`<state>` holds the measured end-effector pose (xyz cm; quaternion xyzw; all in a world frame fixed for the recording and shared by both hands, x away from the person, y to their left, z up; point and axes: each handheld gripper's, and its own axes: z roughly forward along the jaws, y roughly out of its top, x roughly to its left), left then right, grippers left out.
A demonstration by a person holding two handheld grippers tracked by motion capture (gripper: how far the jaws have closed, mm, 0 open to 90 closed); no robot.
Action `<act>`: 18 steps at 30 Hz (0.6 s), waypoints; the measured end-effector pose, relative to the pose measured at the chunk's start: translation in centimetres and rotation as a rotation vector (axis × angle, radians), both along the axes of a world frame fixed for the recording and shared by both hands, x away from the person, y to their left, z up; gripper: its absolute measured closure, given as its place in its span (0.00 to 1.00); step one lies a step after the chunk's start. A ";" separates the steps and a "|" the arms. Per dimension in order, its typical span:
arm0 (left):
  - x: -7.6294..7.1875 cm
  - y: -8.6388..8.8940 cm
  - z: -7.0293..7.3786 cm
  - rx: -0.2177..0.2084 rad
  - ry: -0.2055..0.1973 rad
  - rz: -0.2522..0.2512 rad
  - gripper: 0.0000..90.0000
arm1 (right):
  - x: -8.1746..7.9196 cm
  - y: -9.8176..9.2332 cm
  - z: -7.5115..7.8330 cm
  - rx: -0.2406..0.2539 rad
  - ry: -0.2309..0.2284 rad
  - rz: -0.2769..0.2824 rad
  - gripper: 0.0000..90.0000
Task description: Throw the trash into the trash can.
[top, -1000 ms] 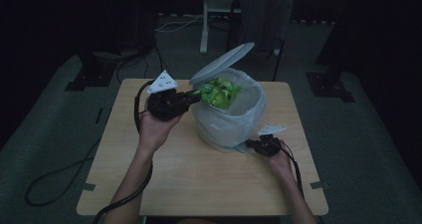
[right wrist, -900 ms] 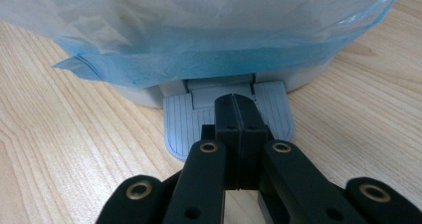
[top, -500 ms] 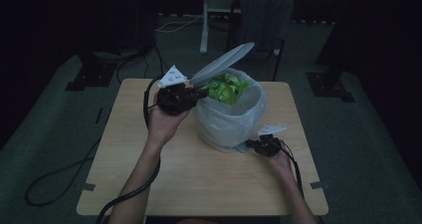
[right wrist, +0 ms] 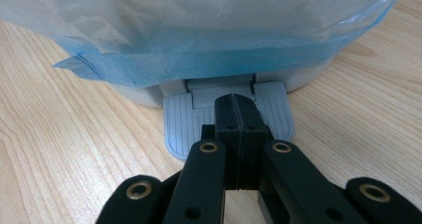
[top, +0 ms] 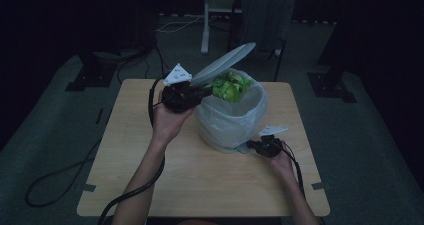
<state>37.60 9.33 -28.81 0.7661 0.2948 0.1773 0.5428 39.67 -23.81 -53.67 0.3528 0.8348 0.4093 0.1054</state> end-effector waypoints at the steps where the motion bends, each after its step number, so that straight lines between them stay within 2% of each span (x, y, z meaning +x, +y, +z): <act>1: 0.1 -0.1 0.0 0.002 0.000 0.002 0.91 | 0.0 0.0 0.0 0.000 0.000 0.000 1.00; 18: 1.0 -0.6 -0.1 0.012 0.003 0.027 0.91 | 0.0 0.0 0.0 0.001 0.000 0.001 1.00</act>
